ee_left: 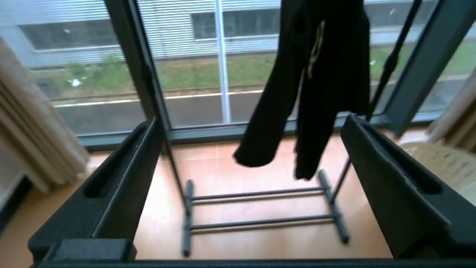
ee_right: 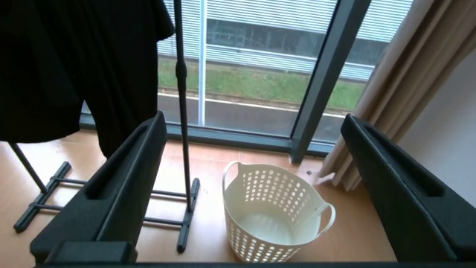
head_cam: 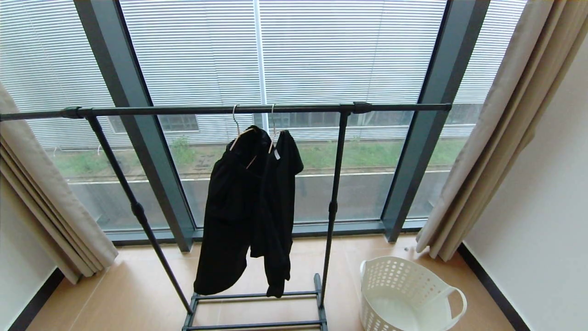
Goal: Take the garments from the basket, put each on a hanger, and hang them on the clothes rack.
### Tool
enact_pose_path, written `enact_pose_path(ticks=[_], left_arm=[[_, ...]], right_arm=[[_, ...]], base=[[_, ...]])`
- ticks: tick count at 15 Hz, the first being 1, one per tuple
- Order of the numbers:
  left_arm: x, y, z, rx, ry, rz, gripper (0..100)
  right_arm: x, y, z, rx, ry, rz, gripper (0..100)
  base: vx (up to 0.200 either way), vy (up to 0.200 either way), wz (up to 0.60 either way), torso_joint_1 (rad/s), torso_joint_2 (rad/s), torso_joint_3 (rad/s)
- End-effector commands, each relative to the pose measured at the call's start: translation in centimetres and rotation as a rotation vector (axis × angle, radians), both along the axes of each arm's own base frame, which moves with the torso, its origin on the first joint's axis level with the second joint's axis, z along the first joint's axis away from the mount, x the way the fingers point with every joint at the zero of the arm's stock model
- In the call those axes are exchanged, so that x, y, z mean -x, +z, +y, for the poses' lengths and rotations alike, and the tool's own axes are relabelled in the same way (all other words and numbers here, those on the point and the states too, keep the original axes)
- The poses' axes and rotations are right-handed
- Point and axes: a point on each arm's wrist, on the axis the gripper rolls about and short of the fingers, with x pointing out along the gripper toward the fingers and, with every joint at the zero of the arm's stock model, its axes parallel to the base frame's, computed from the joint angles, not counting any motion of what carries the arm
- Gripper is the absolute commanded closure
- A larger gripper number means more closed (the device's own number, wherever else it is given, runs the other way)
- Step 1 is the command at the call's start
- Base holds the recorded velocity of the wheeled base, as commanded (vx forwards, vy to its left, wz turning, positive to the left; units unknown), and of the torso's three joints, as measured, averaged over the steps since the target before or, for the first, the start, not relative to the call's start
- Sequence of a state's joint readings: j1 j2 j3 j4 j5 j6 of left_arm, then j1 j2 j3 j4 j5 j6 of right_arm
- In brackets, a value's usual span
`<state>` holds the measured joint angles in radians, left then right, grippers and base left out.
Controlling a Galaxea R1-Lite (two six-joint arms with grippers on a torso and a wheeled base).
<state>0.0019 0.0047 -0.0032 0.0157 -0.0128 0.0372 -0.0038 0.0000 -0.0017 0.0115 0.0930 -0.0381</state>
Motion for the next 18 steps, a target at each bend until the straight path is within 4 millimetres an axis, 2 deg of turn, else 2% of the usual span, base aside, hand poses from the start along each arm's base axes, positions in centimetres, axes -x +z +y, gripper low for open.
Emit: enact_pose_path(ticks=[1,18], left_arm=[[0.03,-0.01,0.05,0.003,0.02,-0.005,0],[0.04,0.01,0.12,0.044,0.054,-0.007,0]], right_arm=[[-0.01,0.01,-0.01,-0.02,-0.005,0.003,0],[-0.01,-0.01,0.0,-0.018,0.001,0.004,0]], base=[[0.0,0.0,0.0,0.0,0.0,0.0],[0.0,0.0,0.0,0.0,0.0,0.0]])
